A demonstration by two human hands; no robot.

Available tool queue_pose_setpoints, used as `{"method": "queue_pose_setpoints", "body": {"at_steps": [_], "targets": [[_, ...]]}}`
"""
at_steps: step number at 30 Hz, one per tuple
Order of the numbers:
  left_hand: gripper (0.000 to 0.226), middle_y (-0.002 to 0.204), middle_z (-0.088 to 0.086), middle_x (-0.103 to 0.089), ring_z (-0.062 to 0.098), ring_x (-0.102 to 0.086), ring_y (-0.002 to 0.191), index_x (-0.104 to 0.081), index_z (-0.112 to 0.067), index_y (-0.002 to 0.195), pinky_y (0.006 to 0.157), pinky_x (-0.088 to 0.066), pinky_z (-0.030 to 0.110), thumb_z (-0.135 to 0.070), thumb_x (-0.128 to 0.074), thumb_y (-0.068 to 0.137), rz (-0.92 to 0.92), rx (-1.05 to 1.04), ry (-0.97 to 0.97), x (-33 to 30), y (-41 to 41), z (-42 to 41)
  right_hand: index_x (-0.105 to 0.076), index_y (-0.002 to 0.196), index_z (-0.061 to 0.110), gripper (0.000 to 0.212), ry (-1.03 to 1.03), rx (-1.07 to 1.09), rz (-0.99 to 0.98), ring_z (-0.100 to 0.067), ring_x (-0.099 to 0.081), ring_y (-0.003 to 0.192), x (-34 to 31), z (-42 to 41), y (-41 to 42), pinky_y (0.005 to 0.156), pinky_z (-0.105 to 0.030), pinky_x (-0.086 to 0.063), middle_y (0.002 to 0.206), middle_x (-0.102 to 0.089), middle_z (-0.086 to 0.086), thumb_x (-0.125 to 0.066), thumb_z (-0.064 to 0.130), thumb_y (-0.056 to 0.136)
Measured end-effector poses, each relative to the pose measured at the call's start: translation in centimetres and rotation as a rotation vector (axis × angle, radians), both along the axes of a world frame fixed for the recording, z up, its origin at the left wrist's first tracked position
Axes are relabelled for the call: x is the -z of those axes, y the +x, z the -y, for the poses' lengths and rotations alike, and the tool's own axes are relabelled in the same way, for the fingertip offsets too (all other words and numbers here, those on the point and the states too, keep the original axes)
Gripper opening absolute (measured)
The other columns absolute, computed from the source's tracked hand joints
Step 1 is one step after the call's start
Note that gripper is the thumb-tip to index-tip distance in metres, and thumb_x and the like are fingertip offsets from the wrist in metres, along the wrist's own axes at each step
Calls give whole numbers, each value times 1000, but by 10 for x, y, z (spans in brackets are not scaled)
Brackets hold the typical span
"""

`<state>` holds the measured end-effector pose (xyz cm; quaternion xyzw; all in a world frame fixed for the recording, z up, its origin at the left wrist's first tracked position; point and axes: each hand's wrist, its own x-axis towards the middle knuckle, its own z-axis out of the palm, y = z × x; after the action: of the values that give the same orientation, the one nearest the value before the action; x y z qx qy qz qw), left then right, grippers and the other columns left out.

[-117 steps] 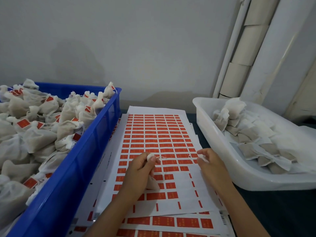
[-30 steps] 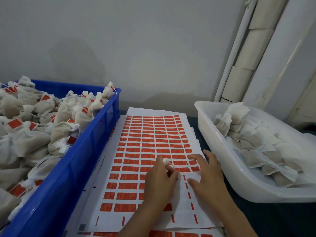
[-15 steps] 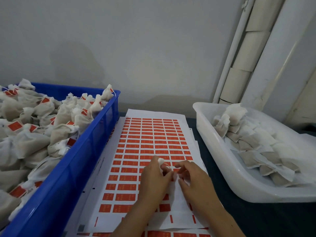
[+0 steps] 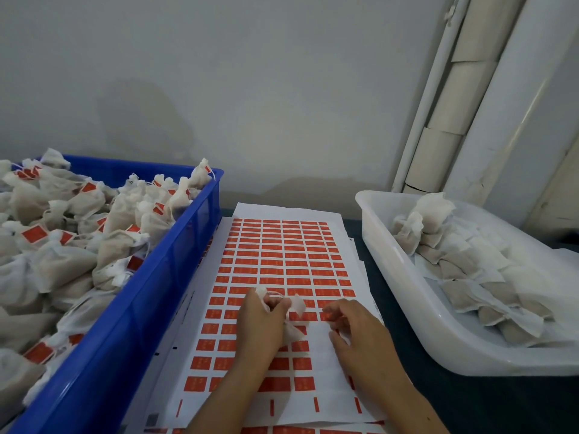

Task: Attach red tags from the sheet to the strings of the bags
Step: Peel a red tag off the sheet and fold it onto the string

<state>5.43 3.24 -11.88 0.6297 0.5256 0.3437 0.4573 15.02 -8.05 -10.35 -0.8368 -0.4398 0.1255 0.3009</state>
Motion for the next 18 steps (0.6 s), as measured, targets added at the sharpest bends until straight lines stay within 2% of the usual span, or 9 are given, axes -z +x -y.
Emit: {"method": "queue_pose_setpoints", "body": {"at_steps": [2, 6, 10, 13, 16, 18], "targets": [[45, 101, -1, -54, 7, -47, 77, -47, -11, 123, 54, -32, 9, -27, -64, 85, 41, -36, -24, -4, -1, -2, -43, 114, 39, 27, 10, 13, -20, -3, -54, 106, 0, 0, 0, 102, -27, -42, 124, -51, 19, -55, 37, 89], [40, 99, -4, -55, 6, -49, 74, -50, -14, 118, 55, -31, 3, -29, -66, 83, 95, -27, 14, -10, -1, 6, -41, 121, 38, 35, 107, 48, -45, -6, -56, 107, -3, -3, -2, 100, -31, -46, 124, -52, 18, -55, 40, 88], [30, 80, -19, -47, -1, -47, 62, -46, -25, 103, 48, -32, 0, -34, -66, 82, 134, 33, 36, -13, 2, 18, -38, 106, 39, 37, 183, -17, -5, -2, -58, 89, -6, -3, -5, 88, -19, -50, 104, -52, 24, -63, 46, 80], [24, 77, -23, -46, -2, -49, 64, -49, -27, 97, 45, -31, 3, -35, -66, 82, 110, 106, 41, -12, 5, 23, -37, 91, 38, 31, 201, -25, 52, 1, -57, 82, -3, -2, -6, 80, -11, -46, 90, -50, 26, -64, 48, 79], [19, 79, -21, -53, -2, -54, 68, -53, -28, 93, 50, -33, 5, -34, -67, 82, 142, 163, 12, -13, 6, 26, -39, 91, 37, 26, 202, -10, 100, 3, -56, 81, -1, -2, -8, 81, -8, -42, 89, -48, 29, -57, 52, 80], [16, 77, -21, -56, -2, -56, 67, -53, -30, 84, 48, -35, 4, -34, -68, 81, 152, 187, 18, -13, 5, 26, -39, 96, 38, 26, 208, 13, 124, 3, -54, 81, -1, -3, -8, 83, -8, -40, 93, -48, 28, -49, 56, 80]]}}
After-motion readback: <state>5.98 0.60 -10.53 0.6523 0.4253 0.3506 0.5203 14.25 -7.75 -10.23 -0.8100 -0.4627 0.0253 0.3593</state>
